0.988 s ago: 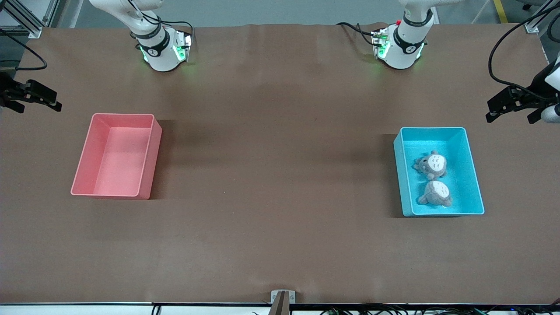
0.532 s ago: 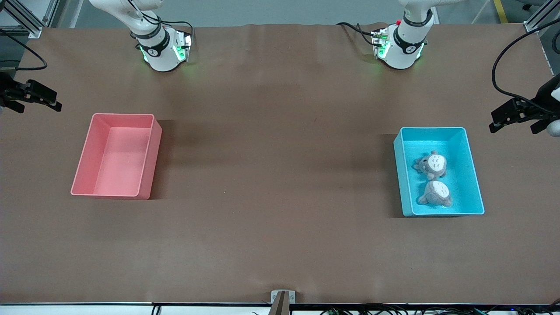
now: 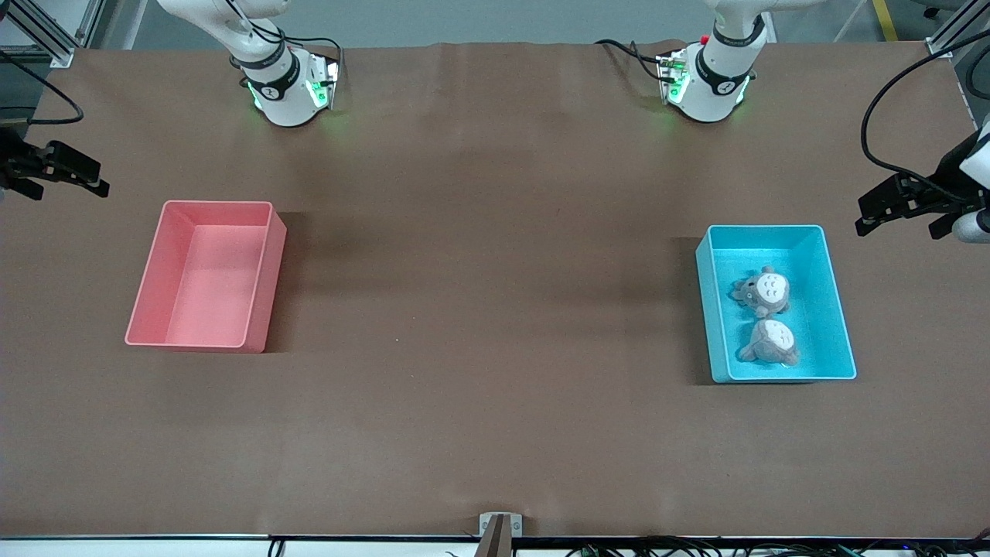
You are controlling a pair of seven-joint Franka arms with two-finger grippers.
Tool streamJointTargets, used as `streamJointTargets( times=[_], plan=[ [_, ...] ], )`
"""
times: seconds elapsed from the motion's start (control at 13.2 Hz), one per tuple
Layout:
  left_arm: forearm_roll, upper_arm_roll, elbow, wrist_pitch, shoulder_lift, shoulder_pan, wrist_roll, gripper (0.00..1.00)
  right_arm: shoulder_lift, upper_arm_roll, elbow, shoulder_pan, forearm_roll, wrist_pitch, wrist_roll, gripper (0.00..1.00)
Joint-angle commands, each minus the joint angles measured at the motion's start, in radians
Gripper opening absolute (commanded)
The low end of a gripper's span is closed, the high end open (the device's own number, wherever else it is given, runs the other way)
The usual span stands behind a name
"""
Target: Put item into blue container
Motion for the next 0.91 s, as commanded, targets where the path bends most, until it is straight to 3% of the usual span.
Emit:
streamJointTargets(
  times=[0.0, 0.84],
  plan=[
    [0.002, 0.013, 0.023, -0.02, -0.001, -0.011, -0.005, 1.0, -0.042, 0.001, -0.03, 0.005, 0.0, 0.008, -0.009, 1.0],
    [0.0, 0.006, 0.036, -0.02, -0.005, -0.01, 0.005, 1.0, -0.039, -0.002, -0.03, -0.003, -0.008, 0.007, 0.031, 1.0]
  ],
)
